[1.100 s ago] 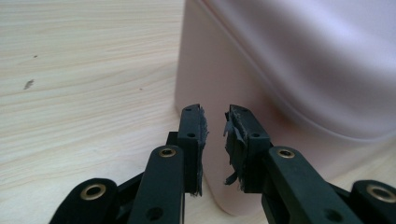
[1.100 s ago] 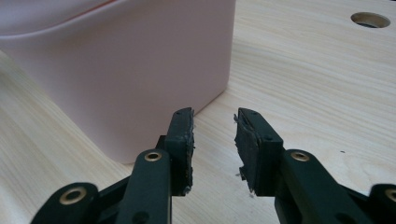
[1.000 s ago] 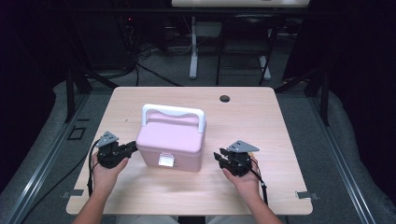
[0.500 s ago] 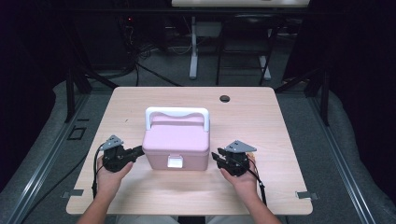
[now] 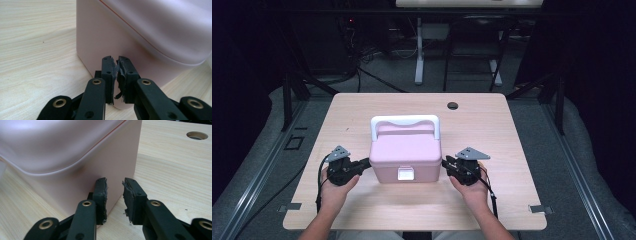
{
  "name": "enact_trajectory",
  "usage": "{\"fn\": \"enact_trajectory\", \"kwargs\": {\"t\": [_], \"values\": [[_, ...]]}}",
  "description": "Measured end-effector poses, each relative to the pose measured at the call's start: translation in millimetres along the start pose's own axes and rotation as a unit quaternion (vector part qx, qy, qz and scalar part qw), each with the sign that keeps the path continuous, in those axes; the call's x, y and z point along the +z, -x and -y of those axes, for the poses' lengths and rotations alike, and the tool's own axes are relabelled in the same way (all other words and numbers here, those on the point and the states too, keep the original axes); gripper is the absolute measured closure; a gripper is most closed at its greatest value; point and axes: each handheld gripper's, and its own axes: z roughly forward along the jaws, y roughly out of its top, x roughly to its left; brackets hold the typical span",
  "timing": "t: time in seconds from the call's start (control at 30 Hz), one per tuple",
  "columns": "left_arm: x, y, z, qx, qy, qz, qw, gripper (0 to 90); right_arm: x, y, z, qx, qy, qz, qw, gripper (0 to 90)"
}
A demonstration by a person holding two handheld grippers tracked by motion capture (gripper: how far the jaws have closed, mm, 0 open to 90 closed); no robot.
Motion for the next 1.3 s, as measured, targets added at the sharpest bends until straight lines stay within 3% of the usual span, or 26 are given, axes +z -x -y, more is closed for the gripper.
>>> {"fn": "enact_trajectory", "kwargs": {"t": [0.17,0.3,0.53,0.9,1.0,1.3], "values": [[-0.3,5.5,-0.4,0.012,-0.002,0.003,0.9999,87.8,-1.7,-3.0,1.8,0.004,0.004,0.002,1.0000,81.6],[-0.8,9.7,-0.7,0.018,-0.007,-0.002,0.9998,89.7,-3.8,-8.9,2.4,-0.010,0.003,0.010,0.9999,89.6],[-0.9,14.3,-0.2,0.014,-0.009,-0.004,0.9999,90.0,-10.1,-10.2,3.8,-0.009,-0.005,0.005,0.9999,89.9],[-9.7,23.5,5.8,0.009,-0.019,0.013,0.9997,90.0,-22.2,-11.5,5.2,-0.014,-0.028,-0.006,0.9995,90.0],[-13.3,27.0,6.9,0.018,-0.026,0.013,0.9994,90.0,-29.0,-14.6,9.1,-0.014,-0.030,-0.015,0.9993,90.0],[-19.8,31.2,11.4,0.014,-0.030,0.020,0.9992,90.0,-40.1,-22.2,14.4,-0.026,-0.037,-0.022,0.9987,90.0]]}}
